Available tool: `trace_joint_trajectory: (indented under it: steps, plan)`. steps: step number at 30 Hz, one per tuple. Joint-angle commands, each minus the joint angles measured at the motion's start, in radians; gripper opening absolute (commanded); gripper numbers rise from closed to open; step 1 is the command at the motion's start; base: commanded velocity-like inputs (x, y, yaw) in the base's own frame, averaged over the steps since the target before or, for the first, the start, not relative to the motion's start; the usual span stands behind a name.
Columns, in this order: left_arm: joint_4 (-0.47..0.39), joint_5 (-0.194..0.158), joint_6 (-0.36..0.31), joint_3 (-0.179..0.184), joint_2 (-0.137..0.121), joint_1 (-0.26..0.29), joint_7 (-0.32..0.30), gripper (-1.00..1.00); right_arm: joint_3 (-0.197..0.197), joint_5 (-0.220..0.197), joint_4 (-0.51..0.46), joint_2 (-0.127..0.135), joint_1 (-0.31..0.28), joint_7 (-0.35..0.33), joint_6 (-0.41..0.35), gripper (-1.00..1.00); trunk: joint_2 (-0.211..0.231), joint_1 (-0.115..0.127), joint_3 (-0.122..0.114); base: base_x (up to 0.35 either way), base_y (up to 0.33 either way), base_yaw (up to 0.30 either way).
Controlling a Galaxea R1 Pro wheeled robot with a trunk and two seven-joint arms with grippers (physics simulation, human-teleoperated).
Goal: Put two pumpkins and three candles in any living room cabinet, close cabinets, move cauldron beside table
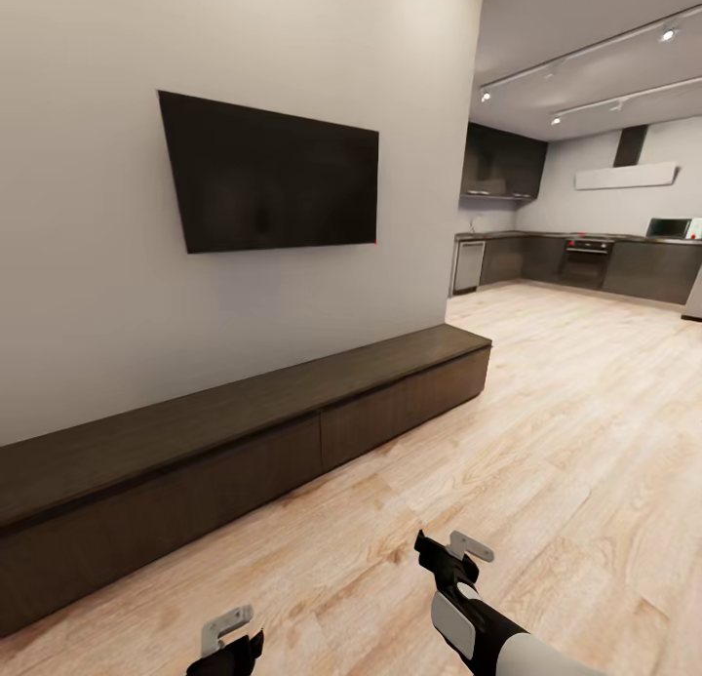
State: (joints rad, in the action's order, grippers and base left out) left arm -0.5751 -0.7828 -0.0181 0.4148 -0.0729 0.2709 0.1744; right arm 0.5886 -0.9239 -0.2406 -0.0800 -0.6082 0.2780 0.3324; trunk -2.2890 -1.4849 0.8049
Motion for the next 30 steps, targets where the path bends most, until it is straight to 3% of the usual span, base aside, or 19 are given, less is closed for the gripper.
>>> trace_joint_trajectory:
  steps: [1, 5, 10, 13, 30]
  plan:
    - [0.006, -0.007, -0.002, 0.008, -0.002, 0.001, 0.010, 1.00, 0.008, -0.009, 0.000, 0.000, -0.001, 0.005, 0.004, 1.00, 0.007, 0.004, 0.000, 0.000, 0.000, -0.013]
    - [0.030, -0.009, 0.007, 0.009, 0.000, 0.001, 0.010, 1.00, 0.008, -0.012, 0.000, 0.000, -0.001, 0.005, 0.004, 1.00, 0.035, 0.019, -0.007, 0.000, 0.000, -0.067]
    - [0.035, 0.001, 0.023, 0.010, 0.032, 0.001, 0.010, 1.00, 0.007, -0.013, 0.000, 0.001, -0.001, 0.005, 0.004, 1.00, 0.070, 0.039, -0.015, 0.000, 0.000, -0.146]
    - [0.035, 0.004, 0.025, 0.010, 0.039, 0.001, 0.010, 1.00, 0.007, -0.013, 0.000, 0.002, -0.001, 0.005, 0.004, 1.00, 0.091, 0.050, -0.020, 0.000, 0.000, -0.162]
    - [0.035, 0.002, 0.026, 0.010, 0.041, 0.001, 0.010, 1.00, 0.008, -0.009, 0.000, 0.002, -0.001, 0.004, 0.004, 1.00, 0.210, 0.115, -0.051, 0.000, 0.000, -0.181]
